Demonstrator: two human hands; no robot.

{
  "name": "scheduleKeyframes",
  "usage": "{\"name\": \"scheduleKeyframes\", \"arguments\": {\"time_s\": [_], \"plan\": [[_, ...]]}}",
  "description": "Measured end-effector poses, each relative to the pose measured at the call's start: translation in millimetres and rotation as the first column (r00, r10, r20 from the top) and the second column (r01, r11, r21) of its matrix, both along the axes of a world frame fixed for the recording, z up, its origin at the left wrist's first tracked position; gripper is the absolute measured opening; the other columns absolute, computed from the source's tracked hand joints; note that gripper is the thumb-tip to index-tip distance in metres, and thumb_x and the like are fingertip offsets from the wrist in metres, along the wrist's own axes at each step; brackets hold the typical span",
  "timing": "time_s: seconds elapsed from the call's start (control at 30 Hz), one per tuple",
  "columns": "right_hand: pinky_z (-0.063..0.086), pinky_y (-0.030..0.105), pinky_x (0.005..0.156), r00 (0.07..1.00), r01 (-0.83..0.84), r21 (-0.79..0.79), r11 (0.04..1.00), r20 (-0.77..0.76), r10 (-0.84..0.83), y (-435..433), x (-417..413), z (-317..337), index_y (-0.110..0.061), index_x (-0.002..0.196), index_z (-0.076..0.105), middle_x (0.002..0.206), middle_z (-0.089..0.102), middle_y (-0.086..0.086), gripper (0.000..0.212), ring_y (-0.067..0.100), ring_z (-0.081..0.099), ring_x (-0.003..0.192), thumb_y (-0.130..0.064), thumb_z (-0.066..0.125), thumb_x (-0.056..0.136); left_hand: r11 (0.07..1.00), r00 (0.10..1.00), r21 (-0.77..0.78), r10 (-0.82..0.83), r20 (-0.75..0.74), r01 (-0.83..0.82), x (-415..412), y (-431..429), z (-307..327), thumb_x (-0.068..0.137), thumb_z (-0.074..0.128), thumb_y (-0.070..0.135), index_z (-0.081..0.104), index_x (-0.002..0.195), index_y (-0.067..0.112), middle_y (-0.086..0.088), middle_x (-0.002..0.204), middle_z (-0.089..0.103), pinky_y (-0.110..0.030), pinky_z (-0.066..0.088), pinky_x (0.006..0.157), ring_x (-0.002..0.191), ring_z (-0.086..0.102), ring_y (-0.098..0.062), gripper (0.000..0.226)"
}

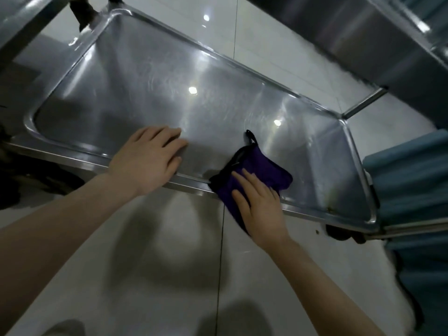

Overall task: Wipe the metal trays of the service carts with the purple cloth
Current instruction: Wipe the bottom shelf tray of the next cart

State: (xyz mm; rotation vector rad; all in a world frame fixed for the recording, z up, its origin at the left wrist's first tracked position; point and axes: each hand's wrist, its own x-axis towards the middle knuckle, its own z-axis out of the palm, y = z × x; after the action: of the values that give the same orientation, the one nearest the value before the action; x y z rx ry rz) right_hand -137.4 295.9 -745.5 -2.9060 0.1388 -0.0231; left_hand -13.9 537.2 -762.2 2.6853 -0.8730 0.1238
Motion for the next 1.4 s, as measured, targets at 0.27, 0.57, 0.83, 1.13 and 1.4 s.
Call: {"name": "scheduleKeyframes", "arguments": {"time_s": [0.27,0.57,0.83,1.13,1.4], "plan": [[0.019,0.060,0.113,0.939,0.343,0.059,0.937,-0.032,-0.342,-50,140,1,-0.032,0.147,0.034,0.157,0.029,-0.001,0.047,0.024,0.028,0.143,-0.044,0.033,0.102,1.000,1.000,0.027,-0.003,-0.017,0.003,1,0,-3,0.093,0.026,0.042,0.052,0.134,0.020,-0.004,0.143,0.047,-0.044,0.032,0.108,0.132,0.042,-0.030,0.054],[0.013,0.036,0.116,0.996,0.088,-0.022,0.996,-0.021,-0.088,-30,-27,6,-0.038,0.146,0.037,0.155,0.030,-0.012,0.046,0.008,0.025,0.144,-0.045,0.032,0.101,0.988,0.990,-0.066,0.137,-0.035,-0.139,3,-64,17,0.081,0.045,0.045,0.063,0.101,0.011,-0.018,0.107,0.058,-0.045,0.038,0.092,0.105,0.051,-0.038,0.043],[0.014,0.053,0.116,0.952,0.304,0.066,0.950,-0.070,-0.299,-100,82,4,-0.035,0.148,0.032,0.159,0.024,-0.004,0.047,0.020,0.021,0.146,-0.046,0.031,0.102,0.986,0.987,-0.069,-0.157,-0.028,0.155,-15,-123,0,0.099,0.037,0.039,0.049,0.138,0.019,-0.002,0.148,0.042,-0.039,0.020,0.115,0.137,0.033,-0.024,0.046],[0.011,0.047,0.117,0.975,0.222,0.085,0.971,-0.035,-0.220,-100,31,-3,-0.040,0.146,0.034,0.157,0.027,-0.010,0.045,0.013,0.020,0.146,-0.045,0.034,0.102,0.986,0.989,-0.081,-0.143,0.047,0.146,-16,-125,2,0.094,0.048,0.029,0.062,0.122,0.014,-0.005,0.133,0.057,-0.040,0.034,0.103,0.122,0.050,-0.028,0.034],[0.017,0.045,0.117,0.971,0.239,-0.004,0.971,-0.018,-0.239,-110,4,1,-0.039,0.146,0.035,0.157,0.029,-0.009,0.046,0.014,0.023,0.146,-0.047,0.034,0.101,0.990,0.989,0.012,-0.143,0.020,0.143,-19,-127,6,0.093,0.040,0.035,0.057,0.130,0.015,-0.005,0.140,0.051,-0.041,0.030,0.109,0.131,0.044,-0.029,0.045]]}}
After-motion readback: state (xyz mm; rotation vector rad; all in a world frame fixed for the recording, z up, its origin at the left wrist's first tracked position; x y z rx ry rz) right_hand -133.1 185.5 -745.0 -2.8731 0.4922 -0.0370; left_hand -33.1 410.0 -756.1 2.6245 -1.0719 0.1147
